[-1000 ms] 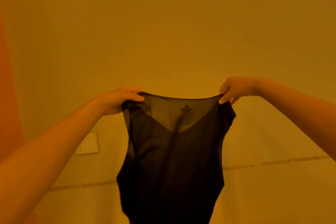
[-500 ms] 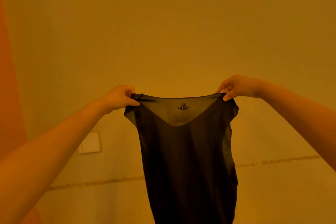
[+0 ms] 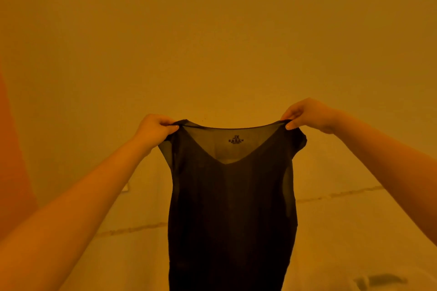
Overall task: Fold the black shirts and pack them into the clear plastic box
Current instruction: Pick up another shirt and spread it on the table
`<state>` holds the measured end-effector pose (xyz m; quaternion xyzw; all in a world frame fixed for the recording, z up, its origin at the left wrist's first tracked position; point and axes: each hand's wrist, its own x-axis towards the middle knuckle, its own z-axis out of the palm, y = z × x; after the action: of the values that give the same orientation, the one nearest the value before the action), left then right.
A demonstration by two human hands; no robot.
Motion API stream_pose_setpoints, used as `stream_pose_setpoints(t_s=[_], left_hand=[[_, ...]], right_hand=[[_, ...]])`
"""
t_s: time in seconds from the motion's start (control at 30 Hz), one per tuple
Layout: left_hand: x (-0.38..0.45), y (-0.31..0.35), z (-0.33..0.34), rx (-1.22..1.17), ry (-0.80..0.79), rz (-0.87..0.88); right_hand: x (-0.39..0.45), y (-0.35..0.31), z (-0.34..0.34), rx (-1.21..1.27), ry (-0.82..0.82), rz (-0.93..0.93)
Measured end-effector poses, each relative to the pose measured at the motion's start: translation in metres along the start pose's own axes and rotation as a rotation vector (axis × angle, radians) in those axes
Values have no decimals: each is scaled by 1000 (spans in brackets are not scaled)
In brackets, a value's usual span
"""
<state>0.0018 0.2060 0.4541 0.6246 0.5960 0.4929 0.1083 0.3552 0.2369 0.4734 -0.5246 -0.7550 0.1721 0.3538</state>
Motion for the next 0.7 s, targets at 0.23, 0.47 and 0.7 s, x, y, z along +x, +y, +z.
stream_pose_setpoints(t_s=[0.23, 0.47, 0.7], left_hand=[[-56, -3, 8, -344, 83, -151], [-133, 6, 8, -248, 172, -98], [-184, 25, 7, -250, 181, -55]], right_hand=[[-43, 17, 18, 360, 13, -7], [-92, 40, 9, 449, 113, -78], [-141, 40, -8, 441, 78, -122]])
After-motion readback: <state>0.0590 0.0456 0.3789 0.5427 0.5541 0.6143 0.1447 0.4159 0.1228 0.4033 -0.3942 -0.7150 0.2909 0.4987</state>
